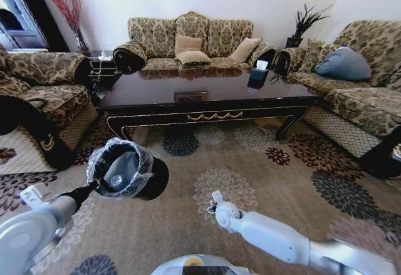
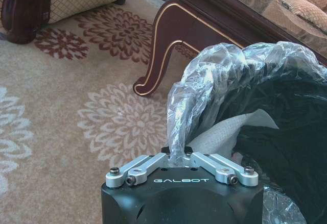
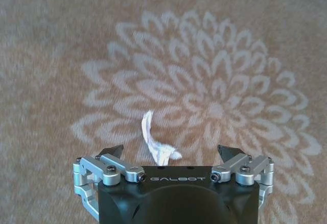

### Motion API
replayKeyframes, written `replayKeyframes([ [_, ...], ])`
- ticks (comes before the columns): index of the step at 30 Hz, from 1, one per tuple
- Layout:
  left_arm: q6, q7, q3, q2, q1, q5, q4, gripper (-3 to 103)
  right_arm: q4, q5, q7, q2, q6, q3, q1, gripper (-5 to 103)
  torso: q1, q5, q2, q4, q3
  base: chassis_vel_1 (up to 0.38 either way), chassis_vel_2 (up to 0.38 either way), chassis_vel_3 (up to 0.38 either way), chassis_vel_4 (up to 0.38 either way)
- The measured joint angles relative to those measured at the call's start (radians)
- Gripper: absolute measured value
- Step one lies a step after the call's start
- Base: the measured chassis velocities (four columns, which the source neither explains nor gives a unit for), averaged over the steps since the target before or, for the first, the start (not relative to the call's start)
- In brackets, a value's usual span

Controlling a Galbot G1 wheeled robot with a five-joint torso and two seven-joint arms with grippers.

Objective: Move to the front of the table and pick up the trash from the floor, then place it into the trash bin.

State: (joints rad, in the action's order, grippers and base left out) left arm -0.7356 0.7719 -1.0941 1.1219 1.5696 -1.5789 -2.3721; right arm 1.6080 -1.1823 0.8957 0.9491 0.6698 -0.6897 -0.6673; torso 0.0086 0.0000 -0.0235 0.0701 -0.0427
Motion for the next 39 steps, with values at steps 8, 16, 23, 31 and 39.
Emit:
replayKeyframes([
  [8,0.0,0.0,0.002,0.003,-0.001,0.005,0.007,2,-0.088,0.041,-0.062,0.029,0.013,-0.006,0.008,100,0.0,0.0,0.0,-0.0002,0.0,0.0,0.0,0.0,0.0],
  [16,0.0,0.0,0.002,-0.004,-0.006,0.005,0.009,2,-0.16,0.075,-0.104,0.056,0.01,-0.002,0.016,100,0.0,0.0,0.0,-0.0001,0.0,0.0,0.0,0.0,0.0],
  [23,0.0,-0.001,0.002,-0.015,-0.015,0.007,0.013,2,-0.191,0.097,-0.145,0.064,0.006,0.003,0.018,100,0.0,0.0,0.0,0.0,0.0,0.0,0.0,0.0,0.0],
  [31,0.0,-0.001,0.015,-0.01,-0.019,0.008,0.01,2,-0.248,0.128,-0.201,0.081,-0.007,0.005,0.025,99,0.0,0.0,0.0,0.0,0.0,0.0,0.0,0.0,0.0],
  [39,0.0,-0.001,0.014,-0.017,-0.025,0.005,0.013,2,-0.306,0.153,-0.258,0.103,-0.017,0.005,0.031,84,0.0,-0.0002,0.0,0.0,0.0,0.0,0.0,0.0,0.0],
])
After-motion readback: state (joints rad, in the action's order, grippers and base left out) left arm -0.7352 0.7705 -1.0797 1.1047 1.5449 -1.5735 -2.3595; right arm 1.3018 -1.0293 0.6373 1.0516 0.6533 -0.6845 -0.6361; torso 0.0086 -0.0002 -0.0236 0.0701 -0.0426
